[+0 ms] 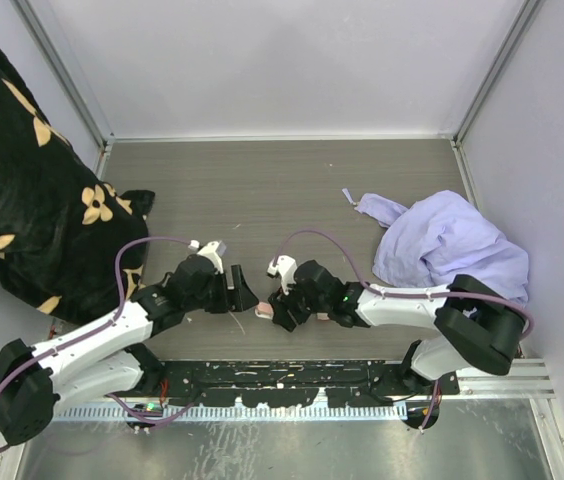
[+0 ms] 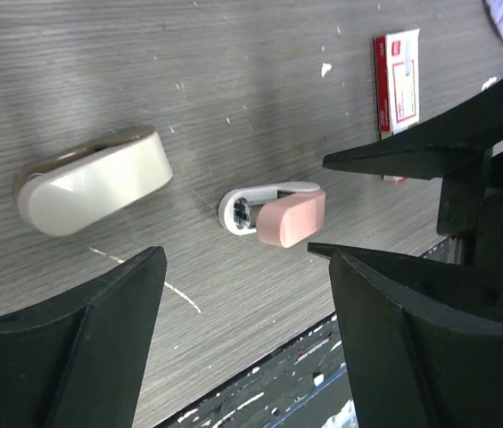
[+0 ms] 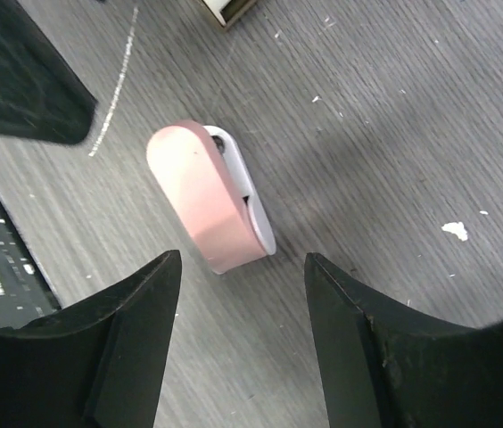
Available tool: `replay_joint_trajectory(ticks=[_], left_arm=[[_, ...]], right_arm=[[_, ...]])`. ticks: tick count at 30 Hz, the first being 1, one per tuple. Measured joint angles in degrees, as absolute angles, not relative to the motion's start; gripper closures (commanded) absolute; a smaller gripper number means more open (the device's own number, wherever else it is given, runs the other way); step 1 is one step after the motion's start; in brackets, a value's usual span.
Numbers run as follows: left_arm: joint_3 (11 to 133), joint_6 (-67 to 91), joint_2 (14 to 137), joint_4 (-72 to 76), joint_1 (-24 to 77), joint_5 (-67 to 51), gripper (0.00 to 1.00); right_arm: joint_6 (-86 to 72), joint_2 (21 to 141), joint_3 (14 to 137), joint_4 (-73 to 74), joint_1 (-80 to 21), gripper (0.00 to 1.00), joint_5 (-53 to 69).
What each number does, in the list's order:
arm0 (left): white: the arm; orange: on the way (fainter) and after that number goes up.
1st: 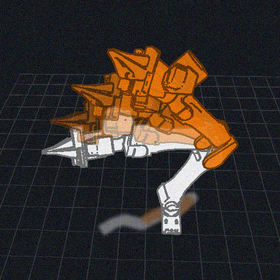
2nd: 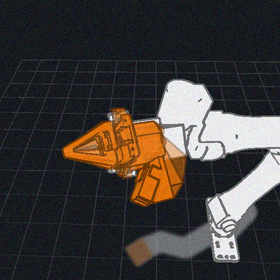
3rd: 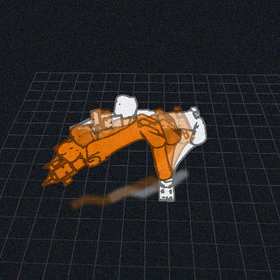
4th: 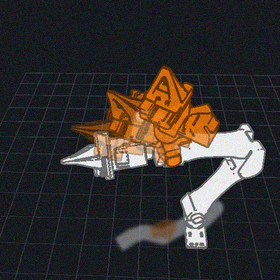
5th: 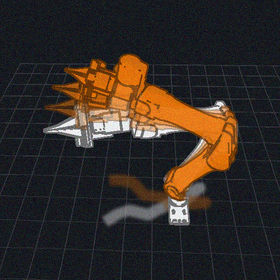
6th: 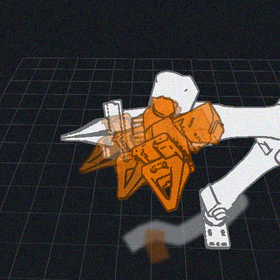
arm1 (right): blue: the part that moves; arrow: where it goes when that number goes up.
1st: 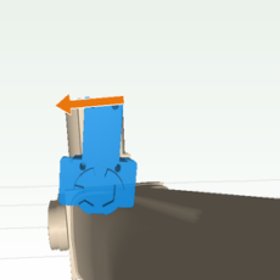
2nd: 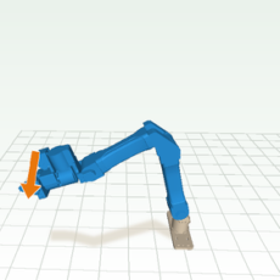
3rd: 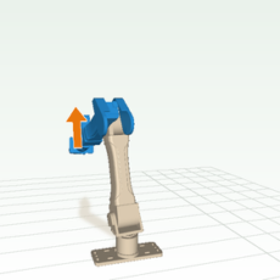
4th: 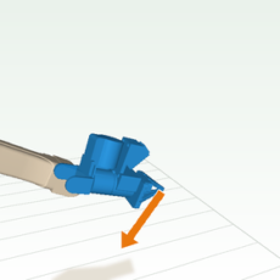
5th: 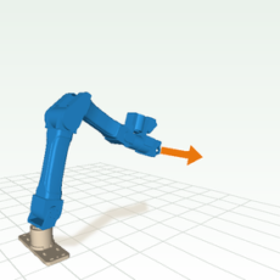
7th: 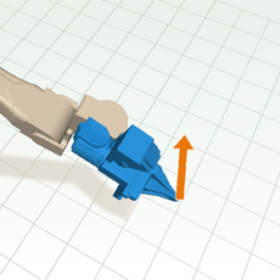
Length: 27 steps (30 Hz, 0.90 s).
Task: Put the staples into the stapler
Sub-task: Close the stapler at the center of the board.
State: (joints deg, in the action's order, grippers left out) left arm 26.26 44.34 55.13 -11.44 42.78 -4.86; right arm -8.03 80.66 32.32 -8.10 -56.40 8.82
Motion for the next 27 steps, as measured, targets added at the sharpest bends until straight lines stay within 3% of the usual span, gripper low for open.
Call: replay_joint_trajectory(ticks=[17,24,27], left_arm=[[26.24,45.82,54.65,-11.53,34.39,-13.02,0.24],[26.24,45.93,53.36,-11.75,32.97,-15.57,0.17],[26.24,47.35,52.97,-11.81,31.73,-17.87,0.13]], right_arm=[[1.50,87.55,32.38,-15.90,-56.90,0.55,10.26],[4.10,88.14,32.36,-17.23,-57.08,0.88,11.66],[4.60,87.99,32.34,-17.12,-57.67,0.96,11.66]])
